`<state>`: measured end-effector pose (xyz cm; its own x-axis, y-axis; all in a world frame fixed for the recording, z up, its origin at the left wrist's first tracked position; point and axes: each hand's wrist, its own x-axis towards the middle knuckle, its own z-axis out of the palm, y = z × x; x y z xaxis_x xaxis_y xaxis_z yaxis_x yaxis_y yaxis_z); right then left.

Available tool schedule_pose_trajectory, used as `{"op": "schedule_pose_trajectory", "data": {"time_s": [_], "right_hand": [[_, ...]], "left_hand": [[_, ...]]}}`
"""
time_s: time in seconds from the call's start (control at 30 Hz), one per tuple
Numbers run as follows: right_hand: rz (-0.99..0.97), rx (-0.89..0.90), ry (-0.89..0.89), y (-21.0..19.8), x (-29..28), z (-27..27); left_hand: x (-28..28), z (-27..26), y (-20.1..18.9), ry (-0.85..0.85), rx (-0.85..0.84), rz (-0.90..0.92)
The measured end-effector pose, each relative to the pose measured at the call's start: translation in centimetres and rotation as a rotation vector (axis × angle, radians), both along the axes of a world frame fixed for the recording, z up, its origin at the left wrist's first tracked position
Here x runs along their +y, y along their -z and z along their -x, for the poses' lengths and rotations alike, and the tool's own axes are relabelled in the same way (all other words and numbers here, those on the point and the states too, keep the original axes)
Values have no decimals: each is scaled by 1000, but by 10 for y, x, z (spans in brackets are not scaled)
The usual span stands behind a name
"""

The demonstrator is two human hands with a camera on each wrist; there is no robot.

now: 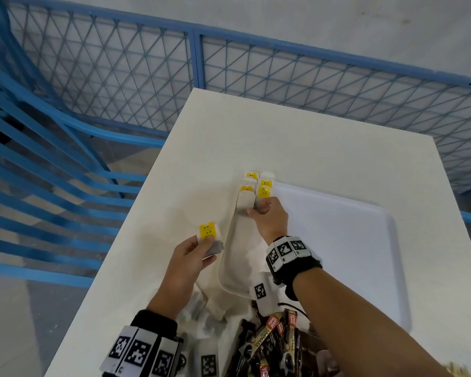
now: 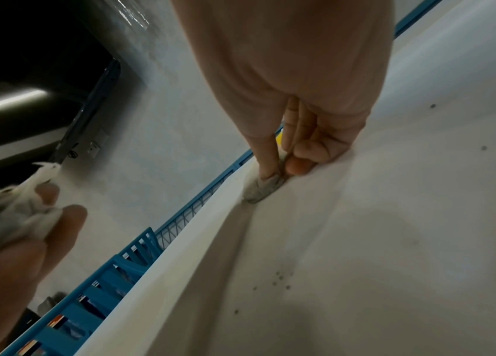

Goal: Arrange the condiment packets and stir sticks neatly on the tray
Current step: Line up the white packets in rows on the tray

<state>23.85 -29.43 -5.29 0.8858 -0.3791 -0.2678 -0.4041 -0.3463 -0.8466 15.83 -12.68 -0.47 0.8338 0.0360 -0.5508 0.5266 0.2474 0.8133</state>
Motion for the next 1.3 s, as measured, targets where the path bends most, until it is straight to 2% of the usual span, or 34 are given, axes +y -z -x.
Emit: {"op": "schedule_pose_trajectory", "data": {"time_s": [0.1,0.23,0.47,0.67,0.77,0.9,1.17,1.3], "right_hand": [[-37,-31,-17,-9,2,7],[-90,-42,-190,-25,10,28],[-387,57,-454,-45,18,75],[-586,58,-328,-43,15,83],[-578,51,-291,-41,12,82],[-541,52,-258,-38,8,81],[-561,88,-172,-33,-3,71],[-507,53,-36,-27,-19,56]], "left_hand": [[-4,-1,-1,11,3,-24],[-9,0,-1,29,-3,-51],[-15,1,-4,85,-56,-133],[-16,2,-1,81,-25,-121],[-15,3,-1,93,-6,-29],[-13,6,2,140,-27,3],[-12,7,7,122,-60,-42],[-7,2,12,143,-85,-190]]}}
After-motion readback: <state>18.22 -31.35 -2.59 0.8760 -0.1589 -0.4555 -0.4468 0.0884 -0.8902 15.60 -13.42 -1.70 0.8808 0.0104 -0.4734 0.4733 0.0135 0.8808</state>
